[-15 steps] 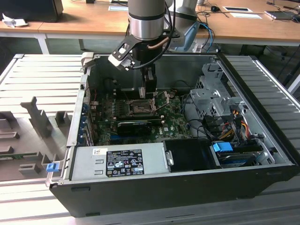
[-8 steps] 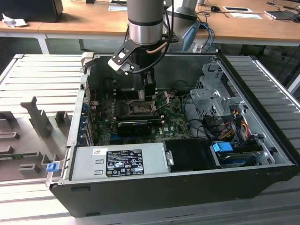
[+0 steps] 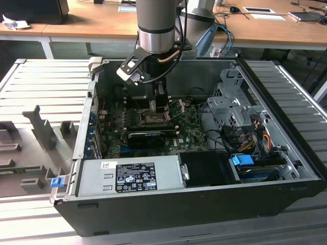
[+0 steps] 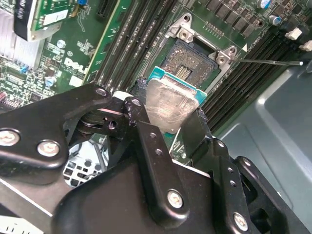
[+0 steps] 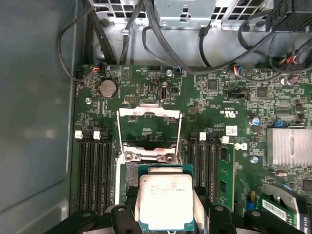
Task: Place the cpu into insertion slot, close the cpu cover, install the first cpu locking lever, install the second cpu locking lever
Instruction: 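Place the cpu into insertion slot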
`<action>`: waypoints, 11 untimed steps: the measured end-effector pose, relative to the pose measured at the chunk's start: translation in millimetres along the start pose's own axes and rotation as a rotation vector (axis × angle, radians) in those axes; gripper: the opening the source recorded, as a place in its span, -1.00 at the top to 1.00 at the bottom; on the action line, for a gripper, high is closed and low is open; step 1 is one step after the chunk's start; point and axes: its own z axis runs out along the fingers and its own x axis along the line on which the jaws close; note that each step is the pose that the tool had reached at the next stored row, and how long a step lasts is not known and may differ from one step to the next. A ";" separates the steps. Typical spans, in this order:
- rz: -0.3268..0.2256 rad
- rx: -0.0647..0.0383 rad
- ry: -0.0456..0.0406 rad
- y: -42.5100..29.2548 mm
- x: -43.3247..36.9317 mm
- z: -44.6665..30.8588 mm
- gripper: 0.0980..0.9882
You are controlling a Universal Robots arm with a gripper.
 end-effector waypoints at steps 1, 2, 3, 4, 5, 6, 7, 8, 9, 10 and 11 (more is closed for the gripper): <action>0.000 0.000 0.0002 -0.5 1.6 3.2 0.03; 0.000 0.000 0.0001 -1.1 2.4 5.2 0.03; 0.000 0.000 0.0000 -1.6 2.9 6.7 0.03; 0.000 0.000 0.0001 -2.7 3.7 9.8 0.03; 0.000 0.000 0.0002 -3.4 4.1 11.6 0.03; 0.000 0.000 0.0001 -4.0 4.5 13.3 0.03; 0.000 0.000 0.0001 -4.9 5.3 15.7 0.03; 0.000 0.000 0.0001 -5.7 5.9 17.2 0.03; 0.000 0.000 0.0000 -6.3 6.5 18.6 0.03; 0.000 0.000 0.0000 -7.0 7.4 20.1 0.03; 0.000 0.000 0.0001 -7.6 8.1 21.7 0.03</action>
